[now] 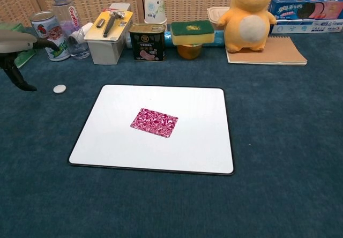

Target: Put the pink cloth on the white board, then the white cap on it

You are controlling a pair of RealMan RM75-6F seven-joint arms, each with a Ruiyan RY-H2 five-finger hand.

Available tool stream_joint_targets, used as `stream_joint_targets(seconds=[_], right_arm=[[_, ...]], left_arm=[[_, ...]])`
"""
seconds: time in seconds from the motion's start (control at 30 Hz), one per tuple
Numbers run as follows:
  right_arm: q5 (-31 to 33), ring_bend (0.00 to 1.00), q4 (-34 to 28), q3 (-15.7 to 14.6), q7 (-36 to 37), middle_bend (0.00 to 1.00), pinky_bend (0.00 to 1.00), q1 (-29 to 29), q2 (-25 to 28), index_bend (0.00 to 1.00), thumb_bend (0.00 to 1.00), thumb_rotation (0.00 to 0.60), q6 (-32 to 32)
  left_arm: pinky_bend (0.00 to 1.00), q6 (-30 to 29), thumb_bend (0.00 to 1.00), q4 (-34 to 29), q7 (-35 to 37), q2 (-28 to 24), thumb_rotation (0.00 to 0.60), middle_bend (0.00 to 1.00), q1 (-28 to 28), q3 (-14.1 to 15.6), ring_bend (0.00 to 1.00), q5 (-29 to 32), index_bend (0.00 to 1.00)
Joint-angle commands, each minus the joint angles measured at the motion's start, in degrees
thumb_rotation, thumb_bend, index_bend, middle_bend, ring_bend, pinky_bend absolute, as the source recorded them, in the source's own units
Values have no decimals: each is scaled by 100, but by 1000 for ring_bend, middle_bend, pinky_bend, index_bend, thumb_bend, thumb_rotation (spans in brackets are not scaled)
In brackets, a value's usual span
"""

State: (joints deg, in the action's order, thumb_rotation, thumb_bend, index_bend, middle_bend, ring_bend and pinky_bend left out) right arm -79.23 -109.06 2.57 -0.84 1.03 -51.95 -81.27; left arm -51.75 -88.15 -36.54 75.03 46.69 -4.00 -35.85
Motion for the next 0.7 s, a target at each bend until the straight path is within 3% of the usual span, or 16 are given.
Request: stream_joint_targets(seconds=[0.03,0.17,0.37,0.7], right_arm=[[25,0,7,3,-12,0,0,18,-10,25,107,600,33],[59,0,16,9,-30,0,0,43,-24,25,106,600,77],[88,0,10,16,-29,0,0,46,-19,25,106,600,79],[111,0,10,39,94,0,0,42,38,25,105,600,70]], left_arm=[[103,256,194,344,111,118,600,0,54,10,0,260,68],[103,380,195,531,157,225,600,0,115,3,0,323,114],[103,359,207,598,211,393,600,0,165,18,0,125,264],[103,199,230,827,-36,692,600,0,294,34,0,415,313]])
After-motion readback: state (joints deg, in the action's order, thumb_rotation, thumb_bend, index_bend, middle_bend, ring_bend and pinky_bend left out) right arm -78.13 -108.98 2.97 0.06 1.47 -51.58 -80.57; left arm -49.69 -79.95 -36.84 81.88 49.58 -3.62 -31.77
